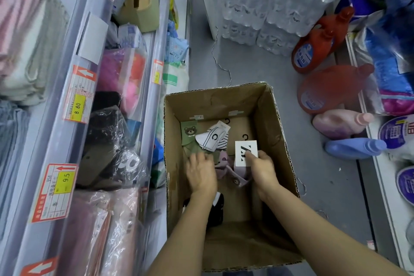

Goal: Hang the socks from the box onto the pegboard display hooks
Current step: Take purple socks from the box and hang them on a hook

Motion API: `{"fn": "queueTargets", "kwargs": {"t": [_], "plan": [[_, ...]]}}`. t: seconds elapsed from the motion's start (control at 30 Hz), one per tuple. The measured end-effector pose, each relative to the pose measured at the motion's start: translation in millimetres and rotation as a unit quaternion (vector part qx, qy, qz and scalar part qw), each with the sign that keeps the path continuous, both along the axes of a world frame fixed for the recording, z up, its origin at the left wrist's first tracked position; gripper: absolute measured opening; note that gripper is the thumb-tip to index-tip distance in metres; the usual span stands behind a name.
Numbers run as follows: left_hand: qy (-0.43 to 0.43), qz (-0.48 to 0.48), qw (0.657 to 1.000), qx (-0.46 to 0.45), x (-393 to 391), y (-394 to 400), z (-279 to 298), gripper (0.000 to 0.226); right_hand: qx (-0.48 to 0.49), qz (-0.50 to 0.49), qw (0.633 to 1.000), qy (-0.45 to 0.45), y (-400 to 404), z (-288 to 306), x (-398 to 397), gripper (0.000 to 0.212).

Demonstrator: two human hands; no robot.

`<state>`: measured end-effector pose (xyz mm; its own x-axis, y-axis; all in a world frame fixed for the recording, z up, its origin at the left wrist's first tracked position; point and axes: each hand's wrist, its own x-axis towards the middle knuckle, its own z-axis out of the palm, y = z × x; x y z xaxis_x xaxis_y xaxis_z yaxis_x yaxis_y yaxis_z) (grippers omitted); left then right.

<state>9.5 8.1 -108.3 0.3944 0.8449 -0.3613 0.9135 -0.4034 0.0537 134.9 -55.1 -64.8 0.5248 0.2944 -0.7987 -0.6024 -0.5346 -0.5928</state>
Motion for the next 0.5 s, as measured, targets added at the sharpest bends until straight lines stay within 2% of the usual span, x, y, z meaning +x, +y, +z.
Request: {"fn": "queueTargets", "kwargs": {"t": [0.07, 0.13, 0.2, 0.3, 0.33, 0.4, 0.5], "plan": [[-0.016, -0.087, 0.996, -0.016, 2.4, -8.4, 1.5, 0.034, -0.007, -0.003, 1.000, -0.019, 0.3, 1.8, -3.6, 0.010], [-0.032, -0.109, 0.986, -0.118, -2.4, -22.9, -7.7, 0.031, -0.019, 0.003, 0.999, -0.042, 1.2, 3.9, -5.5, 0.008], [-0.062, -0.019, 0.980, -0.190, -10.9, -28.5, -4.0, 0.028, -0.030, 0.013, 0.998, -0.055, 0.8, 5.3, -5.4, 0.010], [-0.055, 0.113, 0.975, -0.186, -24.9, -22.1, -4.7, 0.026, -0.039, 0.019, 0.997, -0.056, -4.0, 4.8, -4.8, 0.014], [-0.038, 0.133, 0.972, -0.188, -27.9, -18.0, -6.8, 0.031, -0.038, 0.020, 0.997, -0.056, -6.0, 4.5, -4.6, 0.014], [-0.022, 0.170, 0.962, -0.213, -30.1, -12.4, -15.8, 0.055, -0.031, 0.016, 0.998, -0.058, -10.6, 3.9, -4.5, 0.015], [-0.058, 0.163, 0.945, -0.278, -26.0, -14.1, -26.3, 0.072, -0.025, 0.008, 0.998, -0.059, -15.4, 2.6, -4.8, 0.015]]}}
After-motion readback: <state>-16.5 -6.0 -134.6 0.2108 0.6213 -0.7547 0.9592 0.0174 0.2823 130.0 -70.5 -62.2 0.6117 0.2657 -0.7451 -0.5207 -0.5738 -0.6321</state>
